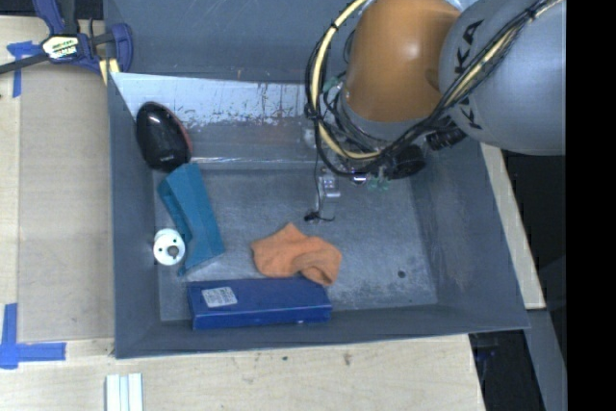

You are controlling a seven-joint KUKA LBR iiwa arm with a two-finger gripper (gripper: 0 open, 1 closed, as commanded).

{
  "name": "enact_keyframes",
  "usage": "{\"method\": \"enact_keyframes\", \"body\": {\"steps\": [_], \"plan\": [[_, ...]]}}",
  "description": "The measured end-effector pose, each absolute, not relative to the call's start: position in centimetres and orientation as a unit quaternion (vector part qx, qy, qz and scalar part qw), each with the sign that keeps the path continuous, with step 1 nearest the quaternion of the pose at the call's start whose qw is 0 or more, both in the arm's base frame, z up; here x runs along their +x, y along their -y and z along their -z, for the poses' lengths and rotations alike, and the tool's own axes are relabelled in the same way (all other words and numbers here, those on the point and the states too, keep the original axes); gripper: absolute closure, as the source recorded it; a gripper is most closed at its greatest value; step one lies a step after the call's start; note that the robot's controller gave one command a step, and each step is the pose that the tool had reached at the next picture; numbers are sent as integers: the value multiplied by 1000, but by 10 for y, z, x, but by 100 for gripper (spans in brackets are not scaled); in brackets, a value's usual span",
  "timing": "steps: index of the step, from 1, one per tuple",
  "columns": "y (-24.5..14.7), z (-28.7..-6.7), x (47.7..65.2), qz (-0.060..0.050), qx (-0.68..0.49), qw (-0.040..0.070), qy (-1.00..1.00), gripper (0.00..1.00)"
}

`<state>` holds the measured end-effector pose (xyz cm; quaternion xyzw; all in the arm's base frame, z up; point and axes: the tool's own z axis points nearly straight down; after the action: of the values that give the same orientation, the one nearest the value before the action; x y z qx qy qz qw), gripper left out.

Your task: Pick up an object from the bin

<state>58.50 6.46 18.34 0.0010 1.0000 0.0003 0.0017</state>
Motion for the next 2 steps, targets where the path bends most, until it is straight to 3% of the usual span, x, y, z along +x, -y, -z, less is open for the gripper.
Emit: {"method": "enact_keyframes", "body": {"steps": [1, 2], "plan": [[-65, -183, 585, 0, 1, 2, -1000, 0], [-58, -155, 568, 0, -35, 5, -999, 0]]}}
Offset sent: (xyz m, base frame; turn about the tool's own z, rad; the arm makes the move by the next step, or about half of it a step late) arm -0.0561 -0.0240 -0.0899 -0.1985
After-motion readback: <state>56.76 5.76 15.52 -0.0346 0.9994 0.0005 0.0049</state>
